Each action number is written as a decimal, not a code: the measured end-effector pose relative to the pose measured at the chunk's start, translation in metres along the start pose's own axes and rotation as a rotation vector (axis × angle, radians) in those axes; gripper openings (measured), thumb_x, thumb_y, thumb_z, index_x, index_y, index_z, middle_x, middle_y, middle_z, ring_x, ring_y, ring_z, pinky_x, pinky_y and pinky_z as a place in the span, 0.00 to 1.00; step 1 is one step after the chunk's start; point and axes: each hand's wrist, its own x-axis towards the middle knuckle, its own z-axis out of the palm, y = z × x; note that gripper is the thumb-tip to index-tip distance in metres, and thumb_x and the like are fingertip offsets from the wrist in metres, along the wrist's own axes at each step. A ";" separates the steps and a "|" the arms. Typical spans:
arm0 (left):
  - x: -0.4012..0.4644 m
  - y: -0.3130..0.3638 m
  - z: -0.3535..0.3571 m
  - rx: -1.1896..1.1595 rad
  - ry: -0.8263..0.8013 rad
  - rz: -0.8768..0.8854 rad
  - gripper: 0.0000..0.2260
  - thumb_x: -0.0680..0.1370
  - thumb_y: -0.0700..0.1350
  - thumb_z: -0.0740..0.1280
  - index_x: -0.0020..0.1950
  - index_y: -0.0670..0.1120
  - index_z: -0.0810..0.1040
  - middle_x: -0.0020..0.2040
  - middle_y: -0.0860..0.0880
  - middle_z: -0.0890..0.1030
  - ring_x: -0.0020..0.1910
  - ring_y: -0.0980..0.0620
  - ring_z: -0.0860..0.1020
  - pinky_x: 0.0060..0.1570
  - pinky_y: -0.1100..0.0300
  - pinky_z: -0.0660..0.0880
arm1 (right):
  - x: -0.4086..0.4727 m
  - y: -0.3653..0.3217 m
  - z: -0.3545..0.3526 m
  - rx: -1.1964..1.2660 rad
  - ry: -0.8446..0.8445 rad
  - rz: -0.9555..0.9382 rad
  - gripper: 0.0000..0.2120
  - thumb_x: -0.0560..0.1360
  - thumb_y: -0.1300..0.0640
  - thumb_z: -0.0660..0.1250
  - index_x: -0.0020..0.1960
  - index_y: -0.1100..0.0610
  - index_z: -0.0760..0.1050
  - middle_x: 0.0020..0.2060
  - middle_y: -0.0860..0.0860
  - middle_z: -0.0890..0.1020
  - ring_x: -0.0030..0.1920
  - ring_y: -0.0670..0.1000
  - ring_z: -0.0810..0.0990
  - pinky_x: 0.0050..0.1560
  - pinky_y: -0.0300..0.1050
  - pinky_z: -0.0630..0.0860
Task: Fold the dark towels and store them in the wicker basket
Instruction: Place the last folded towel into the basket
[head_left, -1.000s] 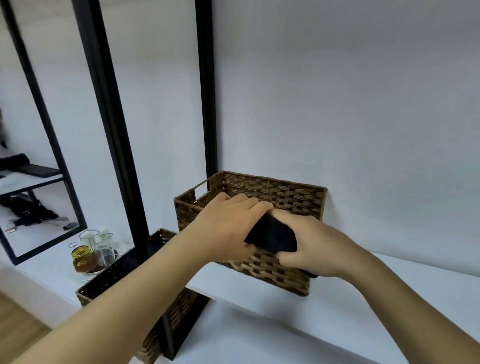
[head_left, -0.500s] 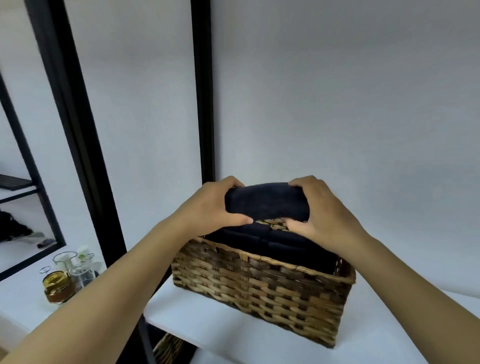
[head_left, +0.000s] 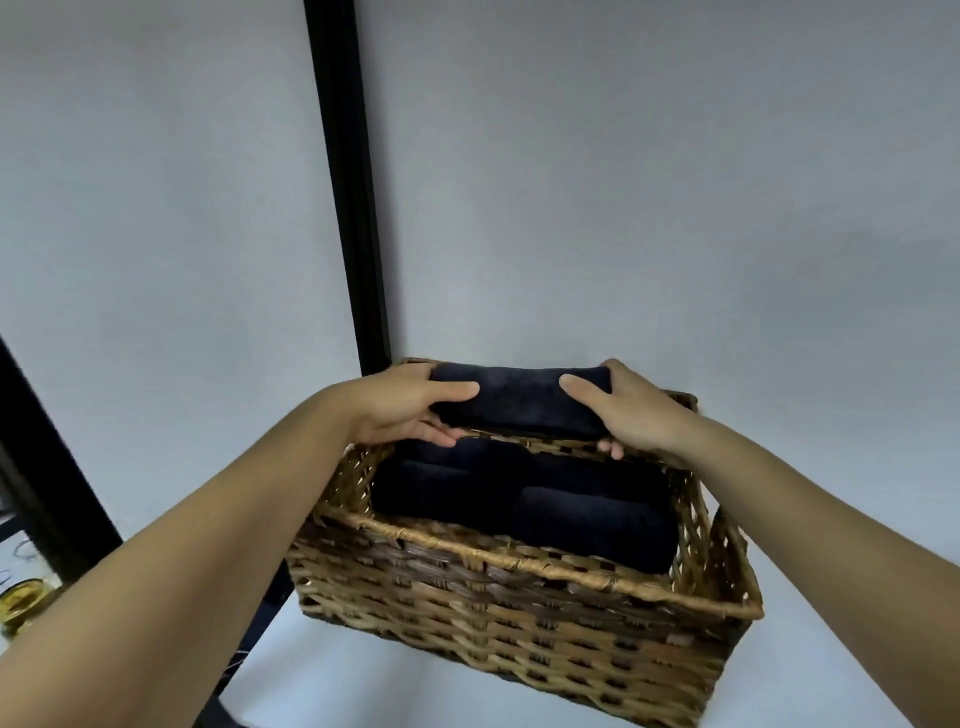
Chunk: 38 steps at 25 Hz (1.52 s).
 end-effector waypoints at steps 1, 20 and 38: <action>0.011 -0.002 -0.005 0.015 -0.038 -0.048 0.18 0.79 0.47 0.70 0.68 0.48 0.76 0.65 0.43 0.79 0.56 0.41 0.81 0.62 0.48 0.79 | 0.004 0.002 0.002 -0.011 -0.032 0.042 0.26 0.80 0.35 0.58 0.61 0.58 0.74 0.46 0.54 0.82 0.28 0.49 0.78 0.29 0.43 0.76; 0.088 -0.029 -0.013 0.981 -0.200 -0.208 0.27 0.76 0.51 0.75 0.68 0.51 0.64 0.67 0.46 0.72 0.59 0.46 0.76 0.58 0.49 0.79 | 0.044 0.028 0.037 -0.370 -0.362 0.358 0.27 0.75 0.43 0.73 0.64 0.54 0.65 0.57 0.56 0.77 0.49 0.54 0.81 0.48 0.51 0.84; 0.092 -0.033 0.004 1.197 -0.267 0.056 0.33 0.73 0.50 0.77 0.74 0.50 0.66 0.66 0.47 0.75 0.60 0.46 0.75 0.60 0.50 0.74 | 0.041 0.019 0.059 -1.058 -0.396 0.051 0.35 0.76 0.40 0.70 0.73 0.56 0.60 0.63 0.55 0.77 0.57 0.56 0.78 0.51 0.49 0.76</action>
